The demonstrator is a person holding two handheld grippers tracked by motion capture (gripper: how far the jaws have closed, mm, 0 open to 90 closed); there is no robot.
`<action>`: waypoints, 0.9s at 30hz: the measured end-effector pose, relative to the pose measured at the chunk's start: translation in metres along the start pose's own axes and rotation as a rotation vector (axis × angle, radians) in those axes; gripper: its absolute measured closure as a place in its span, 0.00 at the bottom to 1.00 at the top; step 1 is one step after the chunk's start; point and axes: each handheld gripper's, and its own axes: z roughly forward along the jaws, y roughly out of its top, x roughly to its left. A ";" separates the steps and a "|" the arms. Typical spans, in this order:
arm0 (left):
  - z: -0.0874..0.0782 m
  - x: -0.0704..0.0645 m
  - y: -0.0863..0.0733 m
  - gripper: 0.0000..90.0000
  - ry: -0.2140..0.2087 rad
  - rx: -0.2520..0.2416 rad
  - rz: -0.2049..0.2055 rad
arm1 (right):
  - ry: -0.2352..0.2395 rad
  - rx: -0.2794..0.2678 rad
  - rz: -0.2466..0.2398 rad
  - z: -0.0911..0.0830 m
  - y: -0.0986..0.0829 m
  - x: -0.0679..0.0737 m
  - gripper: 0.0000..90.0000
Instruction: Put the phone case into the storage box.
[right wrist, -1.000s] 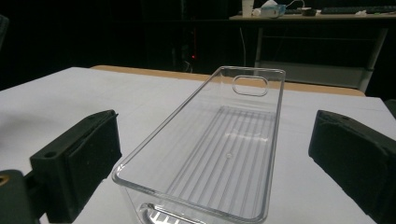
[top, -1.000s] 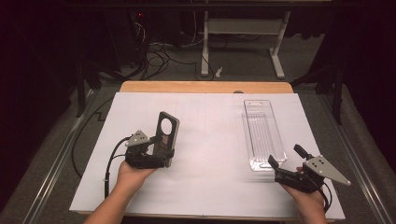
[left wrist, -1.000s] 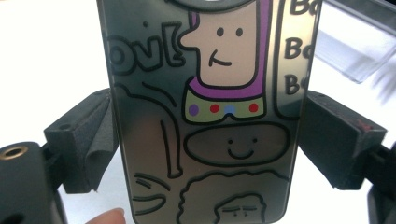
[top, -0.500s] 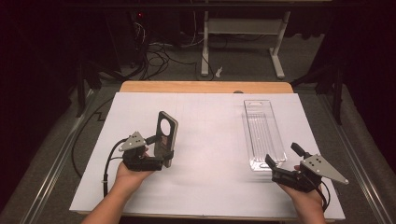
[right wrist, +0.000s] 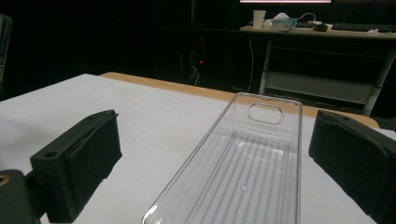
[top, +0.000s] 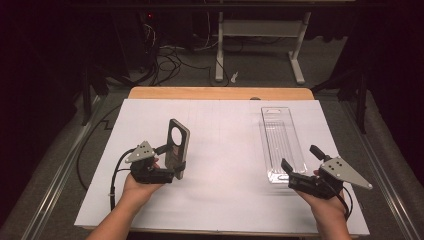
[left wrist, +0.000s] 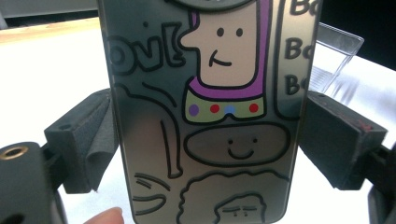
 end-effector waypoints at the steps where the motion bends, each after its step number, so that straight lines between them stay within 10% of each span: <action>1: 0.000 0.000 0.000 0.15 -0.002 -0.001 0.002 | 0.000 0.002 -0.004 0.002 0.001 0.000 0.03; 27: 0.002 -0.005 0.000 0.15 -0.033 0.003 0.032 | 0.125 -0.045 -0.059 0.072 0.041 0.059 0.02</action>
